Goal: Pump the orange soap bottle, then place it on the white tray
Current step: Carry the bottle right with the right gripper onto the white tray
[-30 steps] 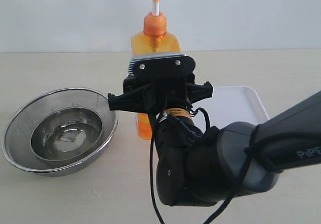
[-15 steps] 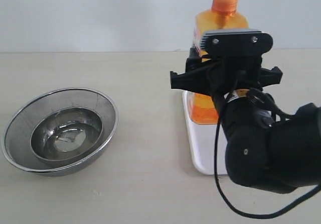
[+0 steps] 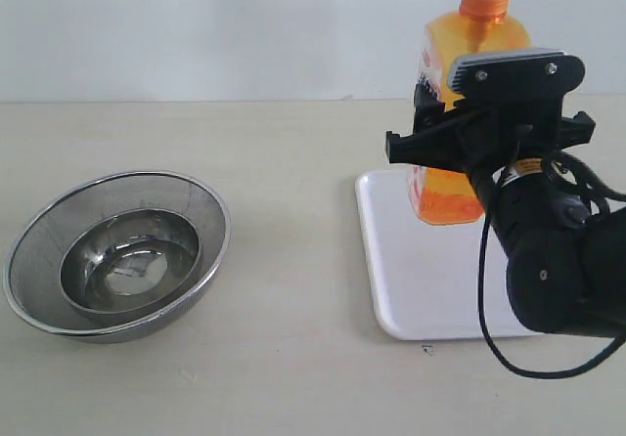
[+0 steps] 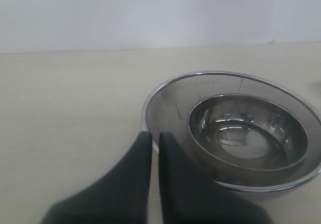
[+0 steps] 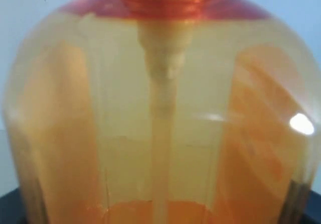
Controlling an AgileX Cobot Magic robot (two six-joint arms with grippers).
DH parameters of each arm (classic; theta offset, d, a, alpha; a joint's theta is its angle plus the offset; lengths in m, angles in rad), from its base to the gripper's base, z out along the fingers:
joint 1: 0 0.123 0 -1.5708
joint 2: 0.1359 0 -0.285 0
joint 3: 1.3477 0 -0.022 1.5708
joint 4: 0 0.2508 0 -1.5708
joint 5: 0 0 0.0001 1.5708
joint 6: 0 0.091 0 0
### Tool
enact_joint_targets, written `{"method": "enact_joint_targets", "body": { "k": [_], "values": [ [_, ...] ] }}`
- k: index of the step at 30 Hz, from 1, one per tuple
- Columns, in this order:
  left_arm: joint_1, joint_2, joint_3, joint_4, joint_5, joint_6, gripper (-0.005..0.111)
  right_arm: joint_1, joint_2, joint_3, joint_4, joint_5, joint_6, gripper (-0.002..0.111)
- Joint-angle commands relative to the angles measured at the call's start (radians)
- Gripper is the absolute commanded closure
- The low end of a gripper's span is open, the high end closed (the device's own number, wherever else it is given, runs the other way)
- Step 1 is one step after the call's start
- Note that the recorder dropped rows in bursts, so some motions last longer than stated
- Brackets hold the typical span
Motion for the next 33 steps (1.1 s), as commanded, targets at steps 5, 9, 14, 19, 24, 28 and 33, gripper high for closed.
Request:
{"method": "enact_joint_targets", "body": {
  "k": [5,9,14,19,24,28,33],
  "values": [
    [0.003,-0.003,0.003,-0.005,0.000,0.004,0.102,-0.013,0.145,-0.033,-0.026,-0.080,0.046,0.108],
    [0.003,-0.003,0.003,-0.005,0.000,0.004,0.102,-0.013,0.156,-0.037,-0.019,-0.080,0.049,0.108],
    [0.003,-0.003,0.003,-0.005,0.000,0.004,0.102,-0.013,0.156,-0.037,0.018,-0.080,0.061,0.108],
    [0.003,-0.003,0.003,-0.005,0.000,0.004,0.102,-0.013,0.156,-0.037,0.096,-0.080,0.061,0.108],
    [0.003,-0.003,0.003,-0.005,0.000,0.004,0.102,-0.013,0.156,-0.037,0.112,-0.080,0.063,0.108],
    [0.003,-0.003,0.003,-0.005,0.000,0.004,0.102,-0.013,0.156,-0.037,0.115,-0.058,0.085,0.108],
    [0.003,-0.003,0.003,-0.005,0.000,0.004,0.102,-0.013,0.156,-0.037,0.087,-0.053,0.084,0.108]
  ]
}}
